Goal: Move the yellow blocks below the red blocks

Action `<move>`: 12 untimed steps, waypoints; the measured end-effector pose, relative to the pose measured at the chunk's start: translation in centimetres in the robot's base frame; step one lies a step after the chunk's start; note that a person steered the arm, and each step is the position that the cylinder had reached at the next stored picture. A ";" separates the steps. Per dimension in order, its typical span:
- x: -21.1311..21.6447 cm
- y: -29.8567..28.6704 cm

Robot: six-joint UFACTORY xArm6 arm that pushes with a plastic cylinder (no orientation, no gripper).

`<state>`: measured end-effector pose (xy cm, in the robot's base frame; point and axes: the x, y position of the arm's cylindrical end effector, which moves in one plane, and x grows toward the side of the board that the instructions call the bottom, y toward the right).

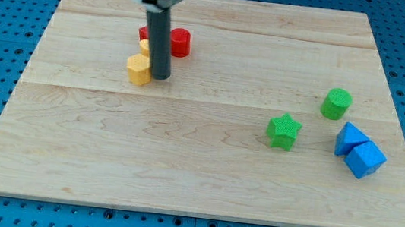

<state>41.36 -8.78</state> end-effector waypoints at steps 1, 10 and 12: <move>-3.1 -5.8; -7.2 -2.1; 1.3 -9.0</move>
<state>42.61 -17.74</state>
